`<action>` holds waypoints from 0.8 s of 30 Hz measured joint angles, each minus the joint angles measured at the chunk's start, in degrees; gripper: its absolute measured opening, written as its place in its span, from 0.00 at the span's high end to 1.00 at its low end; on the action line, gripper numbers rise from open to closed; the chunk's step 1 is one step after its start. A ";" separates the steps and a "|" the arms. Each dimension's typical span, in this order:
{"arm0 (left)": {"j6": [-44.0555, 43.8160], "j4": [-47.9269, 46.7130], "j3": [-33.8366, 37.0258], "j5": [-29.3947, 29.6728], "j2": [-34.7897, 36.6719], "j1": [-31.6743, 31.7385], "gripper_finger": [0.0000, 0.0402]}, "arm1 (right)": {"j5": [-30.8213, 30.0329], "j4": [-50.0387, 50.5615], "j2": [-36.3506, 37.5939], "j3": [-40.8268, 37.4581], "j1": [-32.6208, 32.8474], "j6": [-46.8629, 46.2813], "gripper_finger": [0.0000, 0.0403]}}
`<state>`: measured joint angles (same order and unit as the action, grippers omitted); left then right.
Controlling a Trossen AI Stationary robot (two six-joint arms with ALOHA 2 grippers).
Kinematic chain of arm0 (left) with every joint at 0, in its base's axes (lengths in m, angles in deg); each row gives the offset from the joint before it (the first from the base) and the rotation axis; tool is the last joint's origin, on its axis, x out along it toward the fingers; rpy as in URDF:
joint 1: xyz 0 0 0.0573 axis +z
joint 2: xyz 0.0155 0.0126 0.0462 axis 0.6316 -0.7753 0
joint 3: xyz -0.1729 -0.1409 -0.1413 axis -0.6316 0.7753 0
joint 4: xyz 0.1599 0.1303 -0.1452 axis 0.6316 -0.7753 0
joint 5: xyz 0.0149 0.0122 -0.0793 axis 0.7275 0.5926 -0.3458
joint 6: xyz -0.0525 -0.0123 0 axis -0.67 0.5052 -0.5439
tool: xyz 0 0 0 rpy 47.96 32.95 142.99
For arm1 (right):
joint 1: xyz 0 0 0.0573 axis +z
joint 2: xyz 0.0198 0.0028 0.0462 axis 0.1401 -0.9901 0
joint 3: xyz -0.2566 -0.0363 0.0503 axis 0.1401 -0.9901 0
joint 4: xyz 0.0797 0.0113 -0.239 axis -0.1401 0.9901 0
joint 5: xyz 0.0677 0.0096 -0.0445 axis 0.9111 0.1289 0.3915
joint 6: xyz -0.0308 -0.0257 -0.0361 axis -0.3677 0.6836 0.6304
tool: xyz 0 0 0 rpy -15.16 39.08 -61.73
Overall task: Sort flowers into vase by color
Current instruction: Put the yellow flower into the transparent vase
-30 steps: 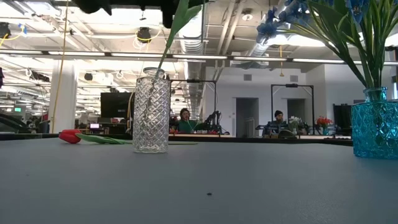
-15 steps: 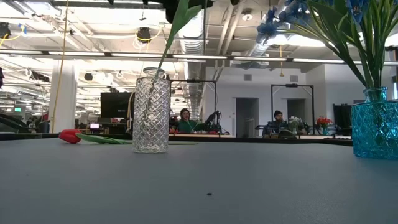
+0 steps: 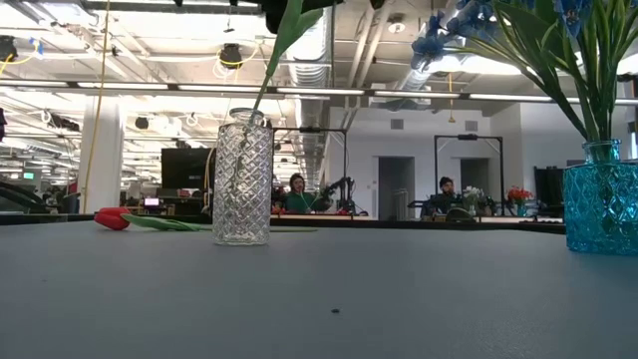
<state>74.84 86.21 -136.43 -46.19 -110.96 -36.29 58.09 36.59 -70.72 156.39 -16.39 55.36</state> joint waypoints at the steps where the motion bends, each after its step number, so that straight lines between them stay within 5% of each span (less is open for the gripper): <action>1: 0.14 0.25 0.00 0.10 0.06 0.00 1.00 | -0.62 0.63 0.18 0.20 -0.06 -0.03 0.62; 8: 3.77 -4.60 -0.04 6.13 8.80 -0.79 1.00 | -2.43 12.91 4.65 2.37 -2.24 -0.20 0.38; 16: -3.08 -18.95 1.04 4.13 22.91 -5.07 1.00 | -2.48 25.31 8.51 2.43 -3.31 -2.22 0.37; 24: -6.69 2.61 18.12 8.13 24.14 -14.79 1.00 | -2.46 26.94 8.34 2.38 -0.45 -1.50 0.37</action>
<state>68.15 88.82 -118.31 -38.05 -86.82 -51.08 55.64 63.53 -62.38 158.77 -16.84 53.85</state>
